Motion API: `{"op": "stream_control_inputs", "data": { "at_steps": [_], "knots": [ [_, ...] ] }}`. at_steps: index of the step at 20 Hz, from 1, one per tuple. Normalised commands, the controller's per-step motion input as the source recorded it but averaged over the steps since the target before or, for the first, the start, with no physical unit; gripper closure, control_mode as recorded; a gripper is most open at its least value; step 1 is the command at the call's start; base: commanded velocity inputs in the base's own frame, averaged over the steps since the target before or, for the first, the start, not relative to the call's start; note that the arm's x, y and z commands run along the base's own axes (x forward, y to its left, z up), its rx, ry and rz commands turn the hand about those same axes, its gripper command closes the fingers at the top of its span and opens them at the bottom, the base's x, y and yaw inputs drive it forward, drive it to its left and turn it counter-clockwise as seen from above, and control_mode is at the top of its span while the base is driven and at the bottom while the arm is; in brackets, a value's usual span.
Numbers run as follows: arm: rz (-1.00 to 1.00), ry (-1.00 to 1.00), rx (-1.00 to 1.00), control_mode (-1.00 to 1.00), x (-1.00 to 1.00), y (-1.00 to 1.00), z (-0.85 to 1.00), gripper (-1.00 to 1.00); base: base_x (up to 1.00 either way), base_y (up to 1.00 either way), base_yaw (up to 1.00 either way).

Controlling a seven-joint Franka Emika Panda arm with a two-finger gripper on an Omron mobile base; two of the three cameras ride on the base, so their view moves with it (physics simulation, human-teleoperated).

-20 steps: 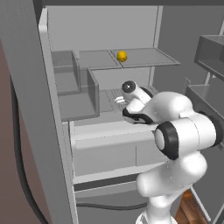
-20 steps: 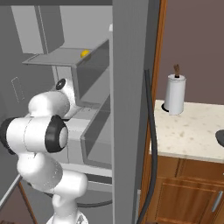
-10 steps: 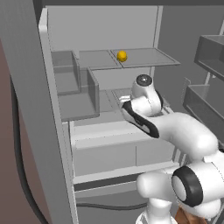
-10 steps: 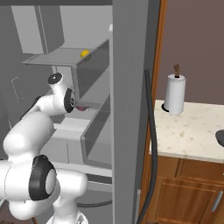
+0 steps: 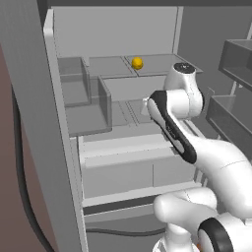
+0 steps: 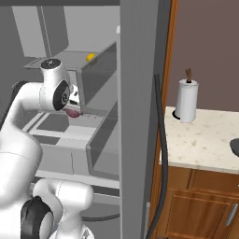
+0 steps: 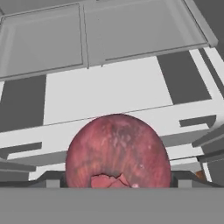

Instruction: Grab the lemon and onion from the fridge, place them in the blender, close the lid, and turn on the blender to create a marinade.

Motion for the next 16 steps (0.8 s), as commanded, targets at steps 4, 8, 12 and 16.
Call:
{"op": "stream_control_inputs", "data": {
  "at_steps": [4,8,12,16],
  "knots": [
    [0.00,0.03,0.00,-1.00,-0.97,0.03,0.29,1.00,0.00,0.00,0.00],
    [0.00,0.04,0.00,-1.00,-0.90,0.09,0.01,1.00,0.00,0.00,0.00],
    [-0.02,0.08,0.00,-1.00,-0.68,0.20,0.00,1.00,0.00,0.00,0.00],
    [0.00,0.16,0.00,-1.00,-0.14,0.13,-0.07,1.00,0.00,0.00,0.00]
  ]
}}
